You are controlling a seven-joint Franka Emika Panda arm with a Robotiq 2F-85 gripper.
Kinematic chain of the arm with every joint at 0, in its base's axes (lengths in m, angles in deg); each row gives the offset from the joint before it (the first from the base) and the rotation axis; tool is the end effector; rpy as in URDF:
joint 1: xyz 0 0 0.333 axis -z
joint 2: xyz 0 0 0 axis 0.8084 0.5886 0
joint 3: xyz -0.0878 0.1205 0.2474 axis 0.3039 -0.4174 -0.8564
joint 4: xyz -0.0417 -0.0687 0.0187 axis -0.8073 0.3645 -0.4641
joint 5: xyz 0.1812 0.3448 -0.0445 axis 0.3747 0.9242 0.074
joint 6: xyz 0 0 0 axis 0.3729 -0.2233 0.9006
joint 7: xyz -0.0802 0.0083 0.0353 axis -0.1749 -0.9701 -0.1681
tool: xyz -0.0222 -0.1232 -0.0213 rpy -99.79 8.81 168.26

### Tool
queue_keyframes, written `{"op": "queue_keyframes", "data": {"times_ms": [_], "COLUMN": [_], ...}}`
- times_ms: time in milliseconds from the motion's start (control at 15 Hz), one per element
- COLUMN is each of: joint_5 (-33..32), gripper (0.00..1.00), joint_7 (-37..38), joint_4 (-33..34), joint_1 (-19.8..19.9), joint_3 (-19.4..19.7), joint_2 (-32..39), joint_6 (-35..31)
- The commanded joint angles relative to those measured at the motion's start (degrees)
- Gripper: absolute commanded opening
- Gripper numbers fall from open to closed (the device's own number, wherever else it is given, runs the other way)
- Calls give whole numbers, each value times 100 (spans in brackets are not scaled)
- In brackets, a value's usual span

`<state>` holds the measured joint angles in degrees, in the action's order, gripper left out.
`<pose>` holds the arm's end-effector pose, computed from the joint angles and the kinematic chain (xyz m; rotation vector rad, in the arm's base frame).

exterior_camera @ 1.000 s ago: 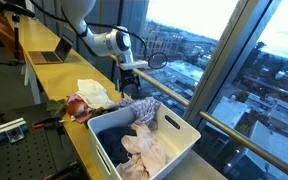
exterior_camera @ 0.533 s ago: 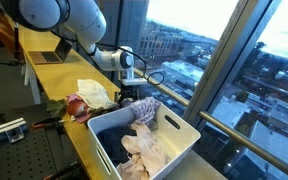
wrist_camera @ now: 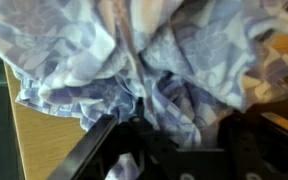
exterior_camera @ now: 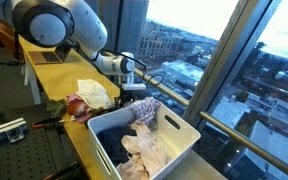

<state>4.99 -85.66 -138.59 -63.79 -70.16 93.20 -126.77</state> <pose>0.6833 0.1360 0.0715 2.1108 1.8798 -0.5395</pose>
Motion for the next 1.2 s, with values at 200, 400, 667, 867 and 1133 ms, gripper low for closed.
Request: {"op": "queue_keyframes", "data": {"times_ms": [200, 400, 667, 867, 1133], "joint_5": [368, 301, 269, 210, 200], "gripper": [5, 0, 2, 2, 2], "joint_7": [69, 235, 432, 625, 784], "joint_4": [-502, -1175, -1946, -2432, -2818], "joint_1": [-134, -182, -104, 54, 408], "joint_3": [50, 36, 31, 99, 272], "joint_2": [-667, -1416, -2537, -3373, -4351], "joint_6": [155, 77, 49, -33, -62]}}
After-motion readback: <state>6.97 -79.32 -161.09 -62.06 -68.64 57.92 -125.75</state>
